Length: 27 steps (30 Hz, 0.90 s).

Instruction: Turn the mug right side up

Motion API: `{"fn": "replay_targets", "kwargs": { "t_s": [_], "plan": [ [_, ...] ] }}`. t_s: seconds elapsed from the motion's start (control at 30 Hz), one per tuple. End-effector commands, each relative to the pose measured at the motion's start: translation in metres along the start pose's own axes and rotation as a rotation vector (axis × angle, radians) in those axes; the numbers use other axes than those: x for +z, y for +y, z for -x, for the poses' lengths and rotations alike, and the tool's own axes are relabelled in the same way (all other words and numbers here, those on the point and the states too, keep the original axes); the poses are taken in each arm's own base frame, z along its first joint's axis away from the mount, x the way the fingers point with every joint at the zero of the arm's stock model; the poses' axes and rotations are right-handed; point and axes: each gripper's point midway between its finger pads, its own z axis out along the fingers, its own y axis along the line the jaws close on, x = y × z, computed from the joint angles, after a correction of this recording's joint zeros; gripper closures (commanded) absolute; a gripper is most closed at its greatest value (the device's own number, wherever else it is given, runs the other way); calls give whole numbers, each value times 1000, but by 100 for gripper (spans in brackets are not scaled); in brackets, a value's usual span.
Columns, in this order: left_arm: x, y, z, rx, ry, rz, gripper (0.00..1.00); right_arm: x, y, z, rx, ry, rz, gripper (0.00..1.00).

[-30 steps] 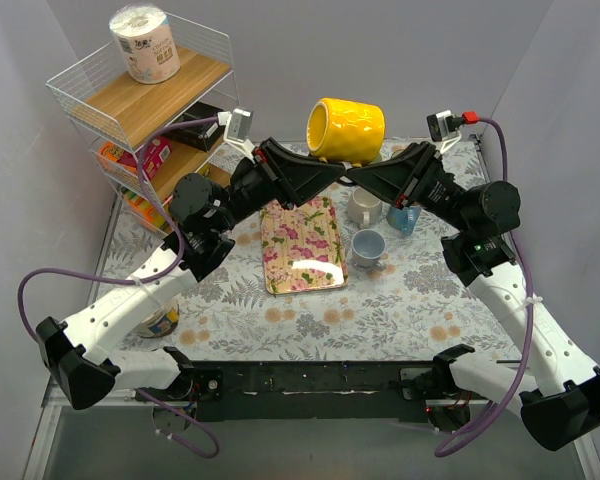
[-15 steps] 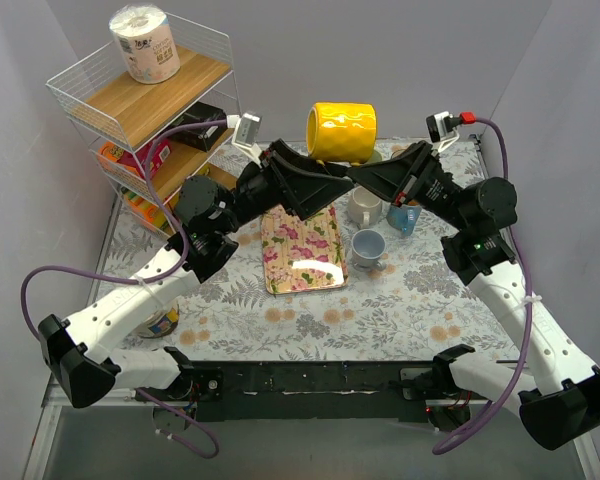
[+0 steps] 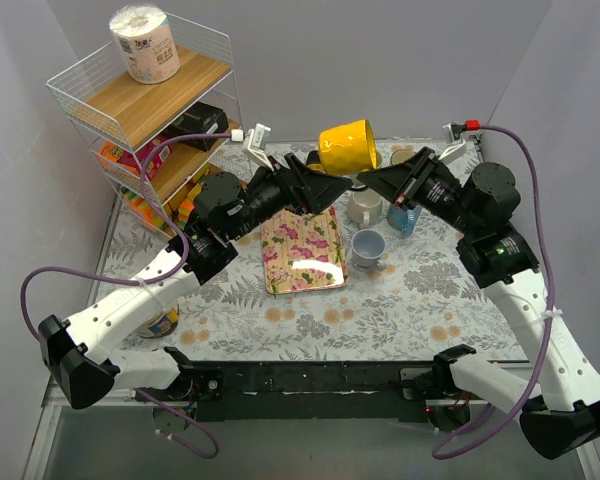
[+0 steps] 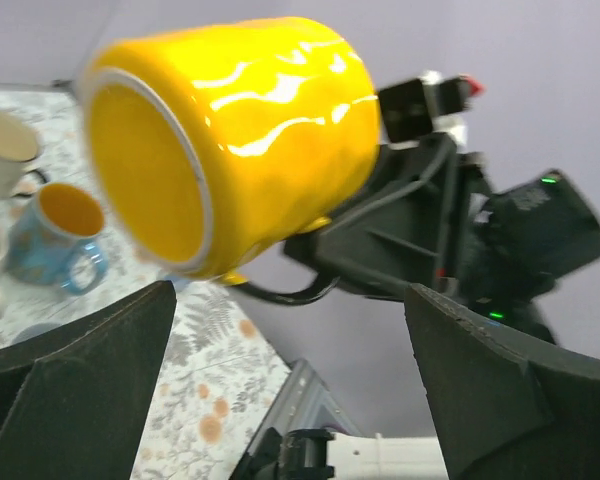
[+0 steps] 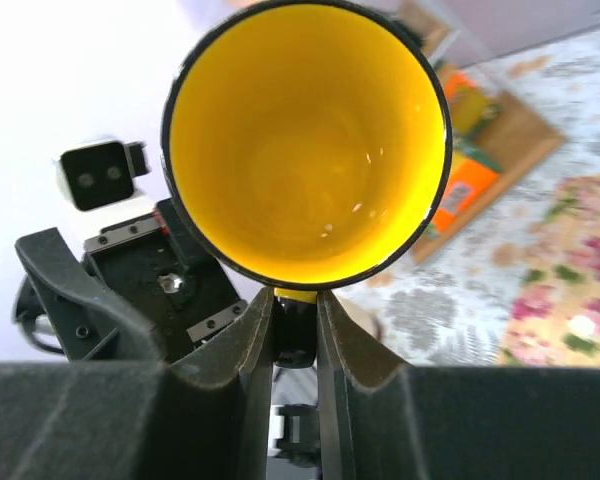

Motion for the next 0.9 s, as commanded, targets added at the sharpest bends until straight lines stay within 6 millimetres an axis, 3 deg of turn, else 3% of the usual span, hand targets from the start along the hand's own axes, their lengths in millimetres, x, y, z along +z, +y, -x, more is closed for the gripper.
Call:
{"fn": "replay_targets", "kwargs": {
  "t_s": [0.0,0.13,0.27,0.43,0.83,0.87],
  "plan": [
    [-10,48,7,42,-37,260,2,-31,-6,36,-164,-138,-196,99],
    [-11,67,-5,41,3,327,2,-49,-22,42,-200,-165,-315,99],
    [-7,82,-21,31,53,359,2,-60,-39,33,-187,-126,-410,99],
    [-3,88,-30,22,86,365,2,-80,-73,28,-186,-115,-591,99],
    [-2,94,-43,34,140,365,2,-142,-147,50,-419,-224,-1010,99],
    [-2,94,-44,32,143,366,2,-145,-166,42,-437,-202,-1046,99]
  ]
}}
